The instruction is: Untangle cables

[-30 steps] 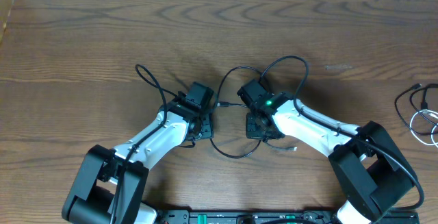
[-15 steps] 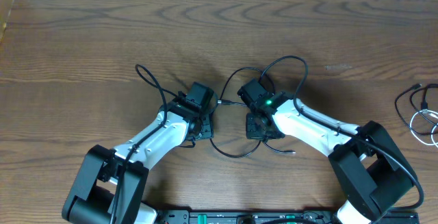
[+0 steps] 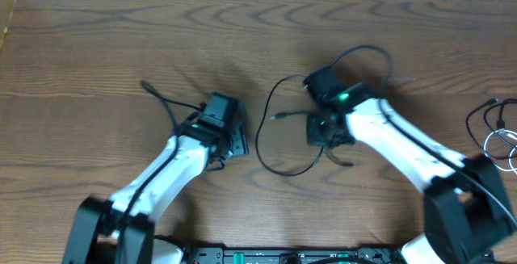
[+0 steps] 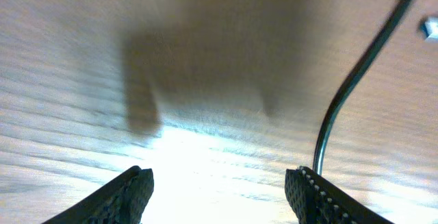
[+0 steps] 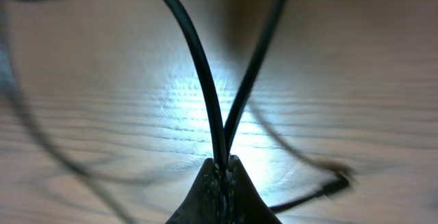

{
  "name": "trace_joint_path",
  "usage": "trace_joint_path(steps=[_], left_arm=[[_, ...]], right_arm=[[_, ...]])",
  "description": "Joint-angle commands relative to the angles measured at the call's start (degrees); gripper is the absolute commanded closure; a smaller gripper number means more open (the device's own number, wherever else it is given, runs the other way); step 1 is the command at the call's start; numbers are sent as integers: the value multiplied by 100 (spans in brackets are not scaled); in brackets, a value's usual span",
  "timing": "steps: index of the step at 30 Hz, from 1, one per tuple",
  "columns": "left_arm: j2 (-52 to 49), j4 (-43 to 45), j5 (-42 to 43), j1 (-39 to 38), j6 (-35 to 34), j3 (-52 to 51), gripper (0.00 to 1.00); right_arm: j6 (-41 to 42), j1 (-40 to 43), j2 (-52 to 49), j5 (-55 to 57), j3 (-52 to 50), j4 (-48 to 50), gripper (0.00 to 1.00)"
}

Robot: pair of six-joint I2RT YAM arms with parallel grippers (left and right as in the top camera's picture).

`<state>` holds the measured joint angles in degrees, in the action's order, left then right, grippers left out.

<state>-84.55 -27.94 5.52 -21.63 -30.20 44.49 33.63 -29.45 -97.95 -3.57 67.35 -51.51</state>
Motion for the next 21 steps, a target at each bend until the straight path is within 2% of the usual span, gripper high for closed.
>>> trace_joint_path(steps=[1, 8, 11, 16, 18, 21], left_arm=[[356, -26, 50, 173, -31, 28, 32], [466, -177, 50, 210, -35, 26, 32], [461, -225, 50, 210, -33, 26, 32], [444, -260, 50, 210, -33, 22, 32], [442, -273, 50, 210, -33, 20, 32], [439, -299, 50, 210, -33, 20, 32]], right_arm=[[-457, 400, 503, 68, 313, -142, 99], [-828, 1523, 1154, 490, 752, -428, 99], [-1062, 2319, 1464, 848, 957, -317, 99], [-1300, 3447, 1668, 1060, 1158, 37, 99], [-1309, 4299, 1665, 1054, 1169, 562, 99], [-1268, 4833, 1661, 1056, 1169, 872, 99]])
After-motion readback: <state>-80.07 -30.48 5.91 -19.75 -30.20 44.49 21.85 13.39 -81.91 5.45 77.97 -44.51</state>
